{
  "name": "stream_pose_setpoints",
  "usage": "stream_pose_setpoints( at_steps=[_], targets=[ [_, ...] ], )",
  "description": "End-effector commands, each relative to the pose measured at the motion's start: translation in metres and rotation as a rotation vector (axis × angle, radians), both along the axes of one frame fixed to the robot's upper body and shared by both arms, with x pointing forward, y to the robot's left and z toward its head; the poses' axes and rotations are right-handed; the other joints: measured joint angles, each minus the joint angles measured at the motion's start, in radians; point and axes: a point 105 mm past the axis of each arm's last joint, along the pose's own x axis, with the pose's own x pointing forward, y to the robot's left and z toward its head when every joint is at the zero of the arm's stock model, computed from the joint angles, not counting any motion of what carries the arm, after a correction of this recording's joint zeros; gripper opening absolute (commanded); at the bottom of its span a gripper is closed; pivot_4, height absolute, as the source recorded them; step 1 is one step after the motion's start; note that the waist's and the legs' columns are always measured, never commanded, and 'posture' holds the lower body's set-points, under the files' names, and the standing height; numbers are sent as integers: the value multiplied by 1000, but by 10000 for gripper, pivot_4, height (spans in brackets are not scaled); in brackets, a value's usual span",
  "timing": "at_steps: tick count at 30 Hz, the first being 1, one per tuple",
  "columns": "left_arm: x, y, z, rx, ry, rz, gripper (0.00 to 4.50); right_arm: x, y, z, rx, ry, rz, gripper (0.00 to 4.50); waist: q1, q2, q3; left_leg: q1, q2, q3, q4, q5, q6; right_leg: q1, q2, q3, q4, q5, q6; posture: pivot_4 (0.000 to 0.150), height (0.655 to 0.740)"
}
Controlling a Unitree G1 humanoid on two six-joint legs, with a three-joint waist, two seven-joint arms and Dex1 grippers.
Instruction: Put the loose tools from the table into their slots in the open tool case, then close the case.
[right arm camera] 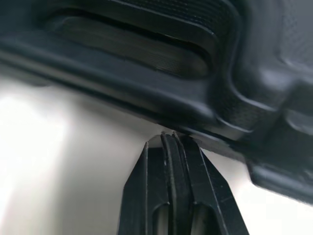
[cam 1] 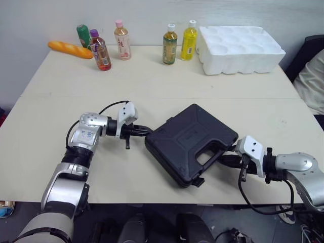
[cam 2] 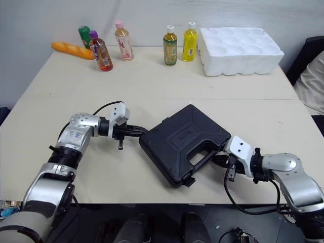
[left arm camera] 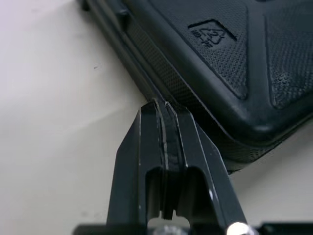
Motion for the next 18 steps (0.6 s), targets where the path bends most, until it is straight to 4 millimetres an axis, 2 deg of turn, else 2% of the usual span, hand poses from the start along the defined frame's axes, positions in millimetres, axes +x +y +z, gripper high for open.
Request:
stream_pose_setpoints(
  at_steps=[1,6,8,9,11,13,16,18],
  targets=[
    [-8,-12,17,-33,-50,-28,0,6,-9,22,-16,-81,-36,640,0,0,0,0,0,0,0,0,0,0,0,0,0,0,0,1500,7400],
    [-11,-11,21,-22,-64,-10,0,-2,-21,24,-43,-63,-54,640,1,0,0,0,0,0,0,0,0,0,1,0,0,0,0,1500,7400],
    [-9,-12,36,-57,-75,-9,0,-5,-31,28,-48,-65,-90,640,1,0,0,0,0,0,0,0,0,0,1,0,0,0,0,1500,7400],
    [-9,-18,52,-103,-73,-30,0,-4,-37,32,-43,-73,-122,640,3,0,0,0,0,0,0,0,0,0,1,0,0,0,0,1500,7400],
    [-12,-32,73,-155,-79,-86,0,-3,-45,38,-25,-86,-171,640,7,0,0,-1,0,0,0,0,0,0,1,-1,0,0,0,1500,7400],
    [-12,-53,84,-172,-92,-136,0,0,-48,40,-6,-93,-210,640,14,0,0,-1,0,0,1,0,1,0,0,-1,0,0,0,1500,7400],
    [-10,-89,89,-168,-99,-192,0,4,-49,39,9,-98,-250,640,23,0,0,0,-1,0,1,0,1,1,0,0,-1,0,0,1500,7400],
    [-5,-117,85,-141,-105,-208,0,6,-48,37,20,-101,-267,640,26,0,0,0,-1,0,1,0,1,1,1,0,-2,0,0,1500,7400]
  ],
)
